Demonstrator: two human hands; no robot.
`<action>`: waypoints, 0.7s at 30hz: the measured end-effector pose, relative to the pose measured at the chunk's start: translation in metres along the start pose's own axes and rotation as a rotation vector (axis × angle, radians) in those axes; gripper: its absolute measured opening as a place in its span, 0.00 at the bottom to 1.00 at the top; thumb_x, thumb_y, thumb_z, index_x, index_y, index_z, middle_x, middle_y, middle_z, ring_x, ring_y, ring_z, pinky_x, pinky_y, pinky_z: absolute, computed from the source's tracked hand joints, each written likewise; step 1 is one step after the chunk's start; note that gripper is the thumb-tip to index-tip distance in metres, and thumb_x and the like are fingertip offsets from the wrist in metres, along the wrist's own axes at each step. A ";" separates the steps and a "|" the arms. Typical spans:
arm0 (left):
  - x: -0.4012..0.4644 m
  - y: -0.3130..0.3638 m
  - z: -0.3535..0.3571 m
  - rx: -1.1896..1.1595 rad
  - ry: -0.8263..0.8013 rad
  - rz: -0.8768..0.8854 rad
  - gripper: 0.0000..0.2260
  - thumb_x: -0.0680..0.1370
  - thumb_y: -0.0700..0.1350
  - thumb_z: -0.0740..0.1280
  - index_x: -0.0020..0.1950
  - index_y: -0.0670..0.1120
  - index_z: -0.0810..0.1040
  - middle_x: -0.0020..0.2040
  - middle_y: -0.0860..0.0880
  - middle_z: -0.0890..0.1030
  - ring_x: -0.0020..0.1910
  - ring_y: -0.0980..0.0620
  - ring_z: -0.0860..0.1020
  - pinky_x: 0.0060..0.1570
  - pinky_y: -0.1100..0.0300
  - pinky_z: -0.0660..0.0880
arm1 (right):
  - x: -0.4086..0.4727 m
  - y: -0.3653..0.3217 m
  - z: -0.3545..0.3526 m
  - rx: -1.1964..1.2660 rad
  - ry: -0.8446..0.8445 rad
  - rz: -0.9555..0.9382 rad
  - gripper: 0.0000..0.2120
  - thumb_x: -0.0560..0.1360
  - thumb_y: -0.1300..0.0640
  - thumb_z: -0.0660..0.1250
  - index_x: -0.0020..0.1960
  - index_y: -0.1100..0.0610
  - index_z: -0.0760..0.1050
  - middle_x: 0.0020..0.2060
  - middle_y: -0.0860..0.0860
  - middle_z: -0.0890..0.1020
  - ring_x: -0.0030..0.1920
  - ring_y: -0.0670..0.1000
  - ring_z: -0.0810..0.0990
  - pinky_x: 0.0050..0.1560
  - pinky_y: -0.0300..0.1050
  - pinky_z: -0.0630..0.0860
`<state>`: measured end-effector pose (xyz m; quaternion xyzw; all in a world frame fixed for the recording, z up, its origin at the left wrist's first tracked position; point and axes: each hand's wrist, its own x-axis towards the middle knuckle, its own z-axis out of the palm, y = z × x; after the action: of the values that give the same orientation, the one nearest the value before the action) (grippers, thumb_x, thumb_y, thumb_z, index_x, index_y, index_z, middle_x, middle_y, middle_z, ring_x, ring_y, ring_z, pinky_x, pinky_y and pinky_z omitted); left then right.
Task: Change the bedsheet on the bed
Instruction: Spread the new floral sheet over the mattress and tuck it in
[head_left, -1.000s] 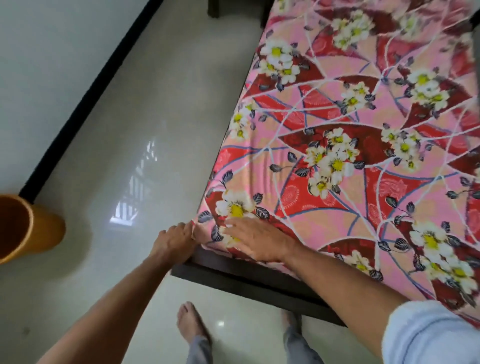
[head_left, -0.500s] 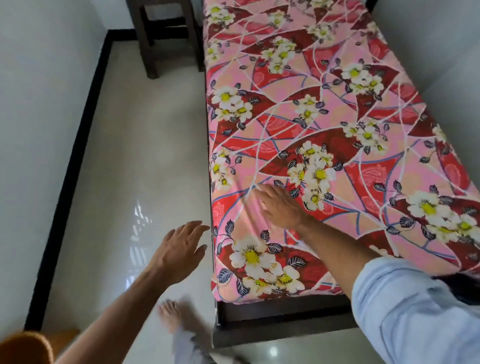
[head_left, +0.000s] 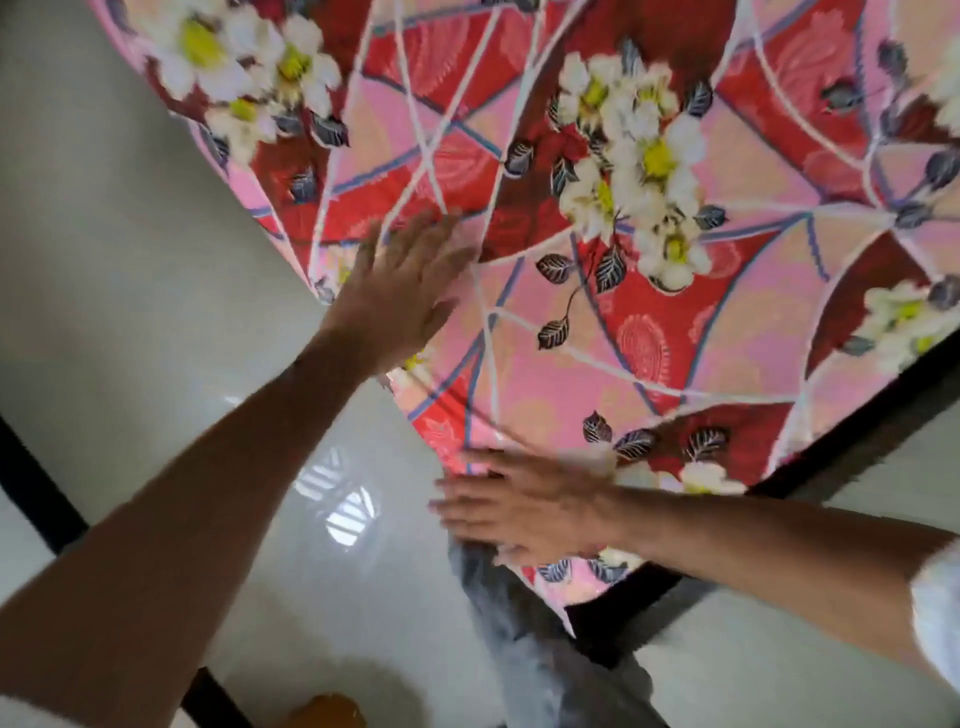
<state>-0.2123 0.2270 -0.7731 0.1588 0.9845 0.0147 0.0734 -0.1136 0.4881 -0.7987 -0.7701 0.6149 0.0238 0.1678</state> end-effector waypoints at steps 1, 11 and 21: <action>0.011 0.006 0.003 0.002 -0.015 0.095 0.26 0.81 0.55 0.55 0.79 0.52 0.62 0.81 0.43 0.61 0.78 0.39 0.63 0.72 0.34 0.61 | 0.002 -0.013 0.003 0.021 0.003 -0.048 0.28 0.82 0.42 0.53 0.78 0.54 0.62 0.80 0.53 0.58 0.80 0.57 0.53 0.77 0.63 0.47; 0.042 0.046 0.029 -0.001 0.039 0.529 0.28 0.85 0.62 0.53 0.83 0.55 0.55 0.83 0.46 0.54 0.82 0.39 0.52 0.72 0.26 0.51 | -0.103 0.079 -0.036 0.259 0.392 1.103 0.25 0.77 0.57 0.66 0.73 0.58 0.69 0.74 0.58 0.68 0.71 0.59 0.67 0.72 0.58 0.61; 0.053 0.046 0.009 -0.023 -0.064 0.496 0.29 0.82 0.44 0.56 0.83 0.55 0.55 0.82 0.55 0.58 0.79 0.48 0.61 0.72 0.40 0.59 | 0.039 -0.025 -0.030 0.434 0.310 1.286 0.35 0.82 0.45 0.52 0.81 0.63 0.46 0.80 0.61 0.46 0.80 0.61 0.42 0.75 0.70 0.46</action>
<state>-0.2466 0.2873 -0.7871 0.3950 0.9124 0.0382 0.1004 -0.0850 0.4481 -0.7744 -0.1965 0.9568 -0.1154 0.1807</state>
